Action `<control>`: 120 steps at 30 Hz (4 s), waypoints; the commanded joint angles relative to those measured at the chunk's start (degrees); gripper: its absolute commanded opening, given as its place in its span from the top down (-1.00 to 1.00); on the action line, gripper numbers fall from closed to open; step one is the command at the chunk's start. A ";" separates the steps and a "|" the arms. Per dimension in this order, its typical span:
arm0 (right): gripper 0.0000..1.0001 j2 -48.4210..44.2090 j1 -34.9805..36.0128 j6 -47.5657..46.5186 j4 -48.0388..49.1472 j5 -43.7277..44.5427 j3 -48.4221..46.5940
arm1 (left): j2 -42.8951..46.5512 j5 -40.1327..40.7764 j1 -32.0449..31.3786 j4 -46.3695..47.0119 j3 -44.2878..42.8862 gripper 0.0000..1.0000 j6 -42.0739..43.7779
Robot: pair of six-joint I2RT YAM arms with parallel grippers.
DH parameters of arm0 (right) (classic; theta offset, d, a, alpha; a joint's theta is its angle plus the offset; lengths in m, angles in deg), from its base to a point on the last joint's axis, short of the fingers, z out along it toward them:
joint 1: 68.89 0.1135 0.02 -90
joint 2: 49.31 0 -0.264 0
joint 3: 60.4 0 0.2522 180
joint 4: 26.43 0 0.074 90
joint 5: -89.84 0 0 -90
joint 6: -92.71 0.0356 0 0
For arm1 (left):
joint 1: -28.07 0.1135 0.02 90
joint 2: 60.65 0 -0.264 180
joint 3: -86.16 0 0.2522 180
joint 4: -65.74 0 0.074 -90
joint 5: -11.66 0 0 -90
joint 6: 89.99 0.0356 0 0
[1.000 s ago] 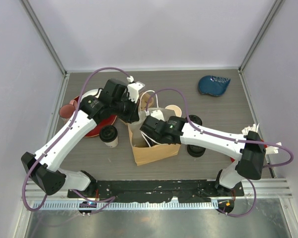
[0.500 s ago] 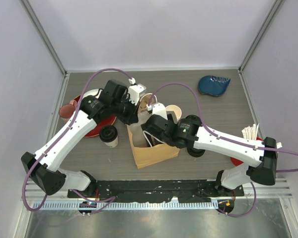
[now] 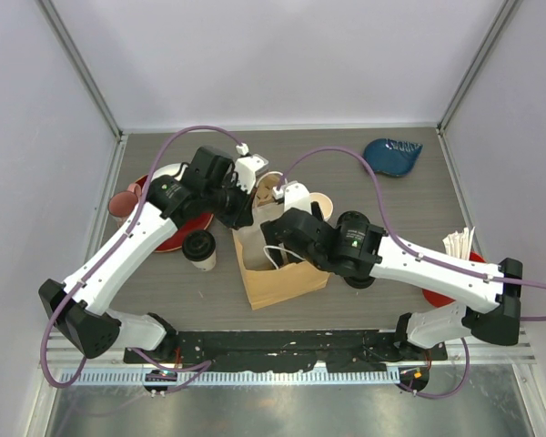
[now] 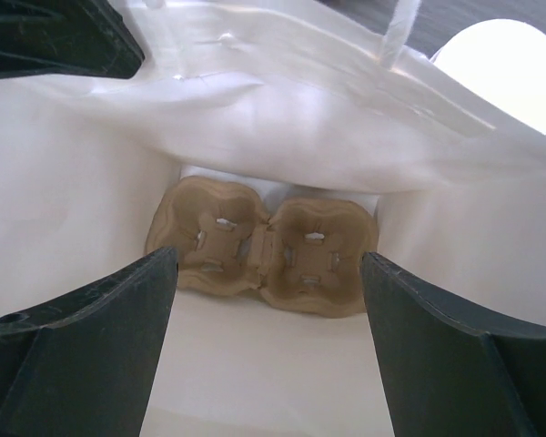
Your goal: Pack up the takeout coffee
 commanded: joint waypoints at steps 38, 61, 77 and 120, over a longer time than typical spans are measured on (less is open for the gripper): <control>-0.70 -6.39 0.88 -16.09 11.84 17.81 -5.16 | -0.68 -2.73 -2.22 -3.92 -3.02 1.00 6.09; -0.10 -2.18 -42.00 -16.52 -9.69 -15.31 -10.54 | 0.28 0.70 -2.14 -9.27 -3.55 1.00 12.15; 0.08 0.72 -40.96 -18.28 3.58 -21.48 8.28 | -0.94 -0.27 -2.14 -10.42 -4.16 1.00 13.12; 0.98 -1.64 -40.26 -27.95 -18.99 -25.69 -15.52 | -4.02 -1.85 -2.14 -13.23 -7.68 1.00 15.40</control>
